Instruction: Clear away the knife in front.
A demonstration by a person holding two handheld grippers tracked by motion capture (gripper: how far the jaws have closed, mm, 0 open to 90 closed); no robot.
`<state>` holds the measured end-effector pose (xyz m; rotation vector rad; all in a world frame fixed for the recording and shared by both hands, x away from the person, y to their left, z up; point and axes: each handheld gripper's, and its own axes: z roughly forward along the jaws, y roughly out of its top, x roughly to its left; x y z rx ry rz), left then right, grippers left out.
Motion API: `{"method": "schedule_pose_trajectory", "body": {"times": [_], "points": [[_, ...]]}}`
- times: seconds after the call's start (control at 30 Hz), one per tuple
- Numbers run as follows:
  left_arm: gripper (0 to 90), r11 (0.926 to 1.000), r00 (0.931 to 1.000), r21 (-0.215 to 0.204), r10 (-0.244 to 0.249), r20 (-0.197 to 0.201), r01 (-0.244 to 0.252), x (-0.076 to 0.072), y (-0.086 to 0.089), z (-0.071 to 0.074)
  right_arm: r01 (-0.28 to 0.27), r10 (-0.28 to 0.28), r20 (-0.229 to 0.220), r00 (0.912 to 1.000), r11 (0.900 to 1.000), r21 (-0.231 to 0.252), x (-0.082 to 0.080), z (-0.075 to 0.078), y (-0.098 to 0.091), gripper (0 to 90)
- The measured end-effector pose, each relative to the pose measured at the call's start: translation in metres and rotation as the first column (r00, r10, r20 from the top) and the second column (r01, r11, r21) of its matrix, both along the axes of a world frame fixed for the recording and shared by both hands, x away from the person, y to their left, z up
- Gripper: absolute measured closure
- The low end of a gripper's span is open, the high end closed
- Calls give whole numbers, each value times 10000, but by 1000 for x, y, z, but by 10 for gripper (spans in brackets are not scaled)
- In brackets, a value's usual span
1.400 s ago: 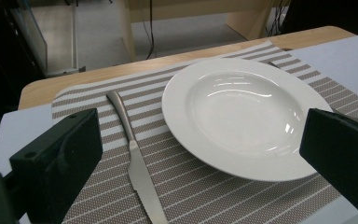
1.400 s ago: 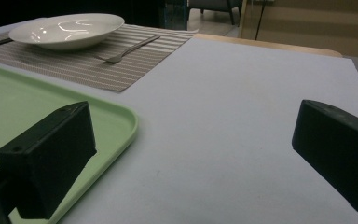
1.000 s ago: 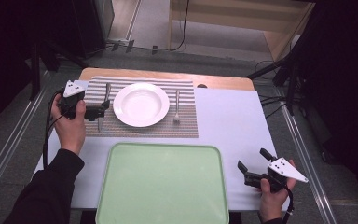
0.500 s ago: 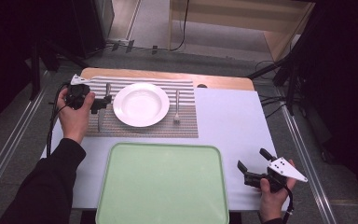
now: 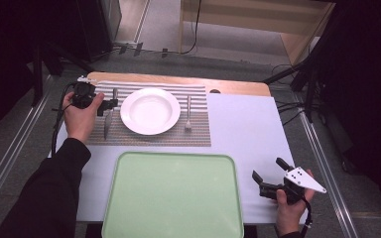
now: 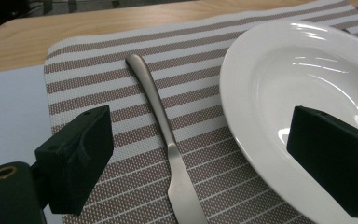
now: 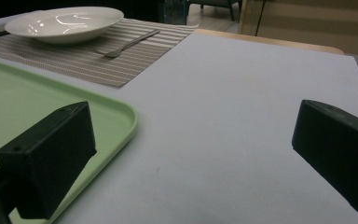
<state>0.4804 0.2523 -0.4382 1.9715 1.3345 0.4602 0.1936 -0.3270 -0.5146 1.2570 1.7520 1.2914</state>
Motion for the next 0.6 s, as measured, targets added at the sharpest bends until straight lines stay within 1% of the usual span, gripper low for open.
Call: {"method": "schedule_pose_trajectory", "body": {"times": [0.03, 0.07, 0.1, 0.17, 0.2, 0.23, 0.27, 0.33, 0.4, 0.43, 0.47, 0.5, 0.53, 0.6], "points": [[103, 10000, 10000, 0, 0, 0, 0, 0, 0, 0, 21, -21, -17, 10000, 10000, 27, 0, 0, 0, 0], [140, 9996, 9997, 161, 217, -128, -215, 3, 0, -1, 7, -7, -15, 10000, 10000, -2, 0, 0, 0, 0], [140, 9996, 9997, 161, 217, -128, -215, 3, 0, -1, 7, -7, -15, 10000, 10000, -2, 0, 0, 0, 0], [140, 9996, 9992, 112, 250, -304, -246, 8, 0, -1, 21, -21, -27, 10000, 10000, -12, 0, 0, 0, 0], [147, 9996, 9992, 112, 250, -304, -246, 8, 0, -1, 41, -41, -25, 10000, 10000, 5, 0, 0, 1, 0], [161, 9996, 9987, 136, 244, -456, -238, 11, 0, -2, 20, -20, 11, 10000, 10000, -13, 1, 0, 0, 0], [163, 9996, 9987, 136, 244, -456, -238, 11, 0, -2, -6, 6, 12, 10000, 10000, -63, 1, 0, 0, 0], [168, 9996, 9977, 241, 184, -654, -168, 14, 0, -4, 23, -22, 5, 10000, 10000, -26, 1, 0, 1, 0], [185, 9992, 9951, 372, 158, -976, -123, 18, -2, -3, 11, -11, -2, 10000, 10000, -54, 1, 0, 0, 0], [190, 9992, 9951, 372, 158, -976, -123, 18, -2, -3, 11, -11, -2, 10000, 10000, -54, 1, 0, 0, 0], [221, 9993, 9934, 347, 159, -1137, -120, 20, -2, -3, -10, 10, -5, 10000, 10000, -70, 1, 0, 1, 0], [221, 9994, 9910, 292, 208, -1322, -171, 21, -3, -3, -10, 10, -5, 10000, 10000, -70, 1, 0, 1, 0], [226, 9993, 9885, 331, 237, -1491, -189, 23, -5, -3, -9, 9, -3, 10000, 10000, -82, 1, 0, 1, 0], [230, 9977, 9846, 673, 218, -1732, -103, 26, -8, -4, -15, 15, -10, 10000, 10000, -88, 1, -1, 1, 0]]}}
